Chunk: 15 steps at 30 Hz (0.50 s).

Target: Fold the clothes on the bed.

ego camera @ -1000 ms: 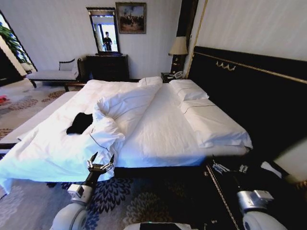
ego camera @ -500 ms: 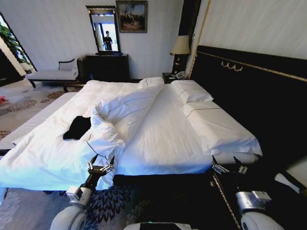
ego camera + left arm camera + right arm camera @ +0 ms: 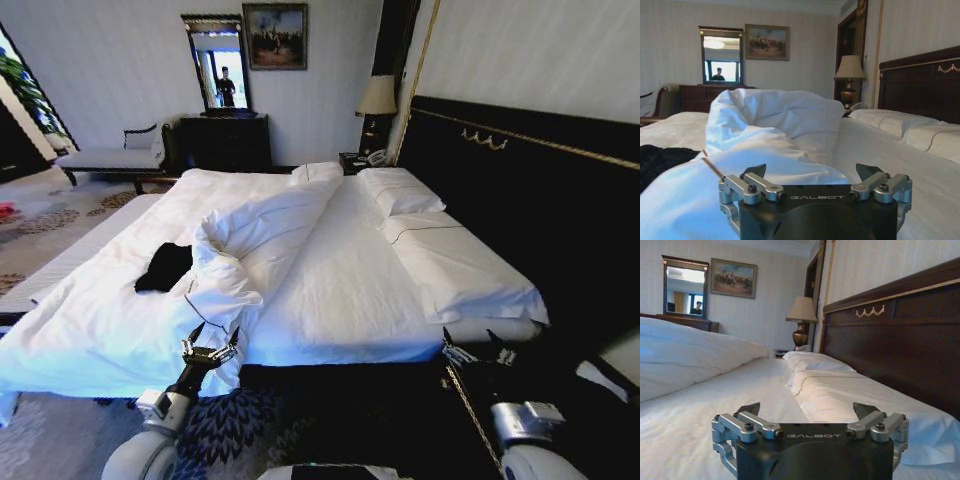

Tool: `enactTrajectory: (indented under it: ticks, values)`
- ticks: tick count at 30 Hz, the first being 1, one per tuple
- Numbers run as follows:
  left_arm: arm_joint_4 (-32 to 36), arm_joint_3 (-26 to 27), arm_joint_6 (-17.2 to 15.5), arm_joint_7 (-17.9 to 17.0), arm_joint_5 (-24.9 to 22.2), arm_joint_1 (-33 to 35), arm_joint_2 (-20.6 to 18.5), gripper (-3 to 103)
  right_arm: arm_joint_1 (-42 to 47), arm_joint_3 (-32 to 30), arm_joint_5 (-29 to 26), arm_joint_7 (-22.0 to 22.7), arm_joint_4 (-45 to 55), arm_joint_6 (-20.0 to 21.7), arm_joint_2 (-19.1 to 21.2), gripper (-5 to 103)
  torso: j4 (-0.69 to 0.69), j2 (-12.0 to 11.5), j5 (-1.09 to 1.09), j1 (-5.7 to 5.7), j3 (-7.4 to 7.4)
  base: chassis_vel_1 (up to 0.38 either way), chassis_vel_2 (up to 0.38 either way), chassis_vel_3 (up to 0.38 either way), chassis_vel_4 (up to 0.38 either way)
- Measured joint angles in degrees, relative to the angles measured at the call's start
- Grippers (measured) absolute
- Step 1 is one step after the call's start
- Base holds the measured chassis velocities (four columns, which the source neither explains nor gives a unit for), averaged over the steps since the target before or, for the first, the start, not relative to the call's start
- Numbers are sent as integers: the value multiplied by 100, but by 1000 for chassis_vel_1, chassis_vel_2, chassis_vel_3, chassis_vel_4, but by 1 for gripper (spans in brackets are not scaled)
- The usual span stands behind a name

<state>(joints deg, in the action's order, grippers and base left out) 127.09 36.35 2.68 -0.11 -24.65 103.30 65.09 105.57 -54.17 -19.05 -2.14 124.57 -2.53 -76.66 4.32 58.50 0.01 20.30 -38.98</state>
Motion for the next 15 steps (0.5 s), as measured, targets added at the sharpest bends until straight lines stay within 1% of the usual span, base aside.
enactTrajectory:
  ticks: [10,15]
  values:
    - [-1,-30,3,-10,-76,-16,105,100,10,21,7,103,1,34,68,100,0,1,-3,-1,0,115,151,-109,-141]
    - [-35,0,31,-9,-80,-2,91,100,22,21,44,108,17,47,54,100,0,1,-1,-1,0,1,149,-39,-143]
